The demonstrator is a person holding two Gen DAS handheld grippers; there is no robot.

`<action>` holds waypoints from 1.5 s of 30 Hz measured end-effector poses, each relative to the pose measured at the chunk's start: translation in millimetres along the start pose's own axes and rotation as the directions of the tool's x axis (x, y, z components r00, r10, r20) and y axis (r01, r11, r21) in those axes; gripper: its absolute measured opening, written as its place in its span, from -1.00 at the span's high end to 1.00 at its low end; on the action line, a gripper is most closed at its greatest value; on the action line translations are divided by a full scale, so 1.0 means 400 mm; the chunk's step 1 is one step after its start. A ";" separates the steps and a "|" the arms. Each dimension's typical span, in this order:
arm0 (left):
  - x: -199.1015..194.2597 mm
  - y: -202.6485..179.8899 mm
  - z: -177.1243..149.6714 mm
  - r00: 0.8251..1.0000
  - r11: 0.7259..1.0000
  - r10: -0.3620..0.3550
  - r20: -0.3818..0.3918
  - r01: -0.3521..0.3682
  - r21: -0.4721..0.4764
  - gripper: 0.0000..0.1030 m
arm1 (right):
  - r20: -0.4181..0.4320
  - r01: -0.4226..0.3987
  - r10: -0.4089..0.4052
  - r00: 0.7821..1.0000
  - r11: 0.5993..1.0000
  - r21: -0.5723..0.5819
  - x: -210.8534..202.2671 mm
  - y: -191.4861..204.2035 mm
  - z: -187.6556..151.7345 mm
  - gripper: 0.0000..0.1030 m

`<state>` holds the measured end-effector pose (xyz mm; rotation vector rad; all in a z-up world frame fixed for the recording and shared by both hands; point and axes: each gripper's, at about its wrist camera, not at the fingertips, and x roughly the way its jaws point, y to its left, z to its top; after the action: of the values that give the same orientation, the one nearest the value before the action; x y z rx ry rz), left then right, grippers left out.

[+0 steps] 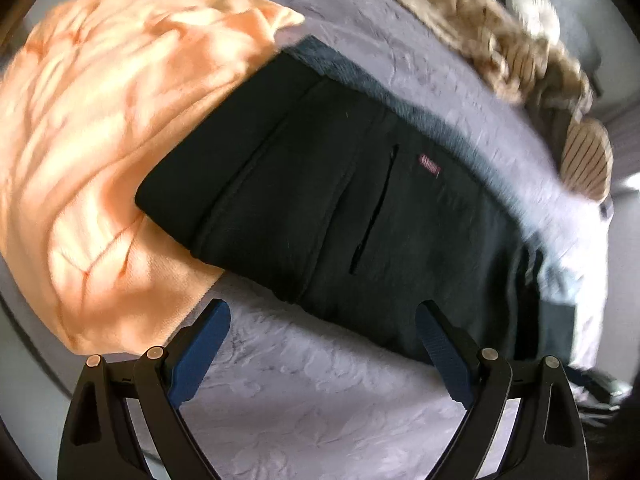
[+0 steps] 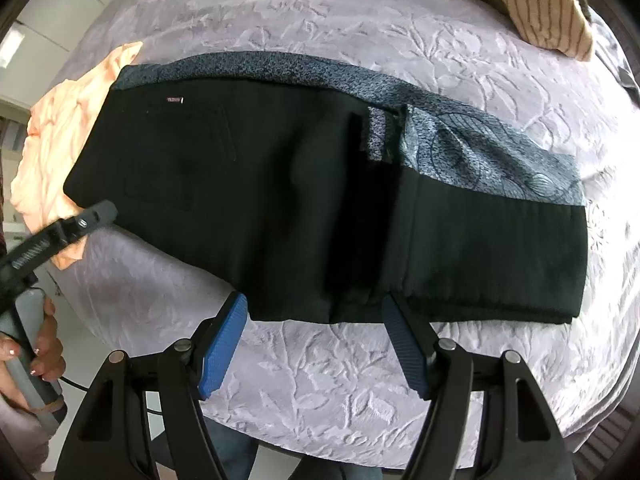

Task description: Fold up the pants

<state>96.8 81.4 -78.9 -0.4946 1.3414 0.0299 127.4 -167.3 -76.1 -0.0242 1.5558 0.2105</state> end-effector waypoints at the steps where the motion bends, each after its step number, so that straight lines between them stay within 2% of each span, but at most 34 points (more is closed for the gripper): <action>1: -0.007 0.017 0.000 0.999 0.999 -0.034 0.013 0.035 -0.028 -0.84 | -0.003 -0.003 0.003 1.000 1.000 -0.006 0.003 0.001 0.000 -0.43; 5: -0.005 0.095 -0.005 0.978 0.968 -0.205 0.035 0.208 -0.142 -0.84 | -0.011 -0.017 0.017 1.000 1.000 -0.013 0.014 0.002 -0.009 -0.43; 10: 0.030 0.108 -0.002 0.951 0.938 -0.306 0.036 0.308 -0.157 -0.84 | -0.034 -0.022 0.022 0.999 1.000 0.010 0.035 -0.009 -0.023 -0.43; 12: 0.040 0.097 0.009 0.931 0.918 -0.362 0.053 0.366 -0.153 -0.84 | -0.041 -0.019 0.019 0.999 1.000 0.011 0.040 -0.010 -0.029 -0.43; 19: 0.091 0.102 0.026 0.931 0.908 -0.363 0.048 0.364 -0.207 -0.85 | -0.053 -0.016 0.016 0.998 1.000 0.007 0.055 -0.001 -0.047 -0.43; 24: 0.076 0.064 0.049 0.952 0.933 -0.297 0.074 0.306 -0.193 -0.85 | -0.044 -0.023 0.023 0.999 1.000 0.006 0.055 0.007 -0.034 -0.43; 29: -0.026 -0.034 0.050 0.938 0.954 -0.295 0.183 0.300 0.004 -0.85 | 0.009 -0.066 0.066 0.998 0.998 -0.009 0.015 0.002 0.026 -0.43; 31: -0.015 -0.052 0.058 0.954 0.971 -0.240 0.181 0.238 0.033 -0.79 | 0.039 -0.081 0.082 0.996 0.996 -0.028 -0.010 0.003 0.055 -0.43; 33: 0.021 -0.053 0.068 0.982 0.993 -0.119 0.149 0.117 0.024 -0.25 | 0.062 -0.097 0.100 0.993 0.994 -0.058 -0.034 0.009 0.095 -0.43; 34: 0.035 -0.054 0.074 0.987 0.997 -0.078 0.137 0.076 0.019 -0.06 | 0.067 -0.107 0.112 0.991 0.992 -0.071 -0.044 0.014 0.116 -0.43; 35: 0.050 -0.047 0.077 0.992 1.000 -0.011 0.123 0.009 0.015 0.27 | 0.072 -0.123 0.129 0.989 0.989 -0.087 -0.057 0.023 0.143 -0.43; 36: 0.066 -0.044 0.079 0.993 0.999 0.043 0.106 -0.046 0.025 0.28 | 0.077 -0.141 0.149 0.986 0.984 -0.108 -0.072 0.036 0.174 -0.43; 38: 0.068 -0.055 0.064 0.987 0.993 0.089 0.131 -0.098 0.070 0.28 | 0.069 -0.172 0.185 0.980 0.972 -0.162 -0.096 0.077 0.231 -0.43; 39: 0.066 -0.095 0.049 0.970 0.968 0.159 0.182 -0.189 0.162 0.28 | 0.057 -0.189 0.203 0.978 0.964 -0.185 -0.102 0.099 0.259 -0.46; 40: 0.065 -0.119 0.036 0.955 0.944 0.200 0.218 -0.248 0.219 0.28 | 0.038 -0.212 0.225 0.974 0.955 -0.207 -0.109 0.125 0.283 -0.51; 41: 0.069 -0.155 0.017 0.928 0.896 0.253 0.274 -0.332 0.295 0.28 | -0.002 -0.254 0.261 0.965 0.938 -0.236 -0.111 0.168 0.320 -0.52; 42: 0.076 -0.196 -0.013 0.885 0.819 0.306 0.352 -0.433 0.376 0.29 | -0.027 -0.284 0.287 0.958 0.925 -0.252 -0.110 0.205 0.345 -0.52; 43: 0.080 -0.211 -0.028 0.863 0.780 0.325 0.386 -0.475 0.407 0.30 | -0.050 -0.309 0.307 0.950 0.913 -0.265 -0.115 0.238 0.365 -0.53; 44: 0.087 -0.231 -0.049 0.833 0.723 0.346 0.431 -0.530 0.443 0.30 | -0.101 -0.350 0.335 0.937 0.892 -0.288 -0.110 0.296 0.396 -0.53; 45: 0.089 -0.238 -0.056 0.820 0.699 0.353 0.450 -0.551 0.456 0.30 | -0.139 -0.373 0.346 0.928 0.878 -0.301 -0.103 0.335 0.412 -0.54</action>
<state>113.2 -21.1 -84.4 0.3677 1.0373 0.1168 270.5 -16.0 -16.3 0.0003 1.5833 0.7697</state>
